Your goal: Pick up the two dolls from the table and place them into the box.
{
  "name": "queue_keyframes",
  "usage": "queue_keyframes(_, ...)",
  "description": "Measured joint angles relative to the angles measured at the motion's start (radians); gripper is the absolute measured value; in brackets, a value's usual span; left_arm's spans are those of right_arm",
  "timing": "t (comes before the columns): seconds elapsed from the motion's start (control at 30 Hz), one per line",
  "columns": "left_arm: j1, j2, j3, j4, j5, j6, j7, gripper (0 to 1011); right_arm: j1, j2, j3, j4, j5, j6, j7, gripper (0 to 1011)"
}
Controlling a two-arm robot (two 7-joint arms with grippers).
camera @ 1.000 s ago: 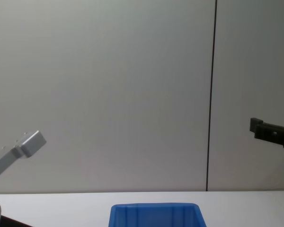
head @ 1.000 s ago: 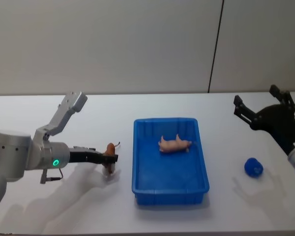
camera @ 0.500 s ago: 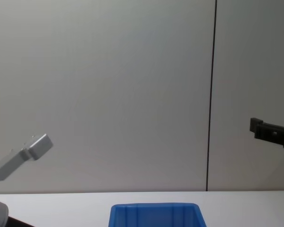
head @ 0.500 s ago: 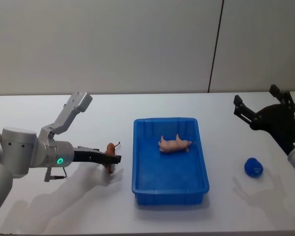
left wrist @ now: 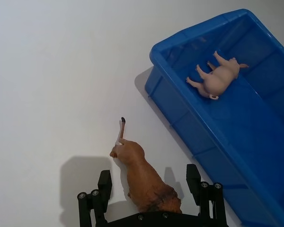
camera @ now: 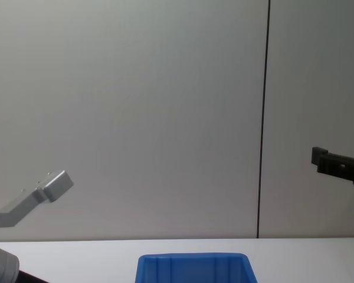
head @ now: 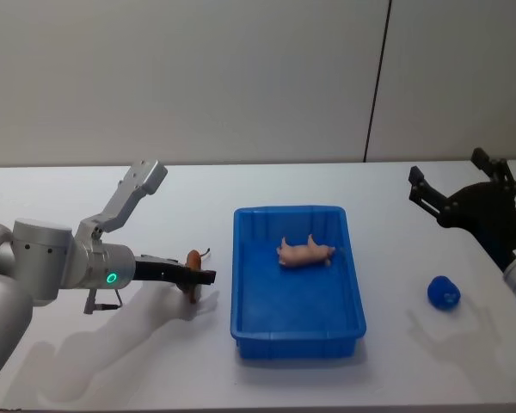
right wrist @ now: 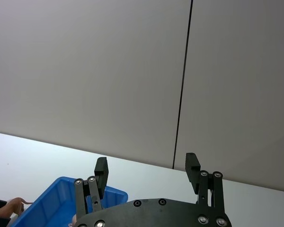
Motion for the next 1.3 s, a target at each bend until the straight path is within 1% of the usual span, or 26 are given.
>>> queue_keyframes(0.07, -0.003, -0.002, 0.001, 0.005, 0.001, -0.001, -0.001, 985, 0.0, 0.0, 0.0, 0.0, 0.0, 0.0, 0.0, 1001)
queue_keyframes(0.23, -0.011, -0.007, 0.003, 0.02, 0.004, -0.005, -0.004, 882, 0.0, 0.0, 0.0, 0.0, 0.0, 0.0, 0.0, 1001)
queue_keyframes(0.27, -0.012, -0.008, 0.003, 0.021, 0.005, -0.005, -0.004, 858, 0.0, 0.0, 0.0, 0.0, 0.0, 0.0, 0.0, 1001)
queue_keyframes(0.3, -0.013, -0.009, 0.004, 0.024, 0.005, -0.006, -0.004, 808, 0.0, 0.0, 0.0, 0.0, 0.0, 0.0, 0.0, 1001)
queue_keyframes(0.33, -0.013, -0.009, 0.004, 0.024, 0.005, -0.006, -0.004, 808, 0.0, 0.0, 0.0, 0.0, 0.0, 0.0, 0.0, 1001)
queue_keyframes(0.4, -0.015, -0.01, 0.004, 0.028, 0.006, -0.007, -0.005, 731, 0.0, 0.0, 0.0, 0.0, 0.0, 0.0, 0.0, 1001)
queue_keyframes(0.57, -0.019, -0.012, 0.005, 0.034, 0.007, -0.009, -0.007, 597, 0.0, 0.0, 0.0, 0.0, 0.0, 0.0, 0.0, 1001)
queue_keyframes(0.73, -0.022, -0.014, 0.006, 0.038, 0.008, -0.01, -0.008, 567, 0.0, 0.0, 0.0, 0.0, 0.0, 0.0, 0.0, 1001)
queue_keyframes(1.1, -0.022, -0.014, 0.006, 0.041, 0.008, -0.013, -0.008, 564, 0.0, 0.0, 0.0, 0.0, 0.0, 0.0, 0.0, 1001)
queue_keyframes(1.3, -0.004, -0.003, -0.006, 0.013, -0.014, -0.029, 0.026, 563, 0.0, 0.0, 0.0, 0.0, 0.0, 0.0, 0.0, 1001)
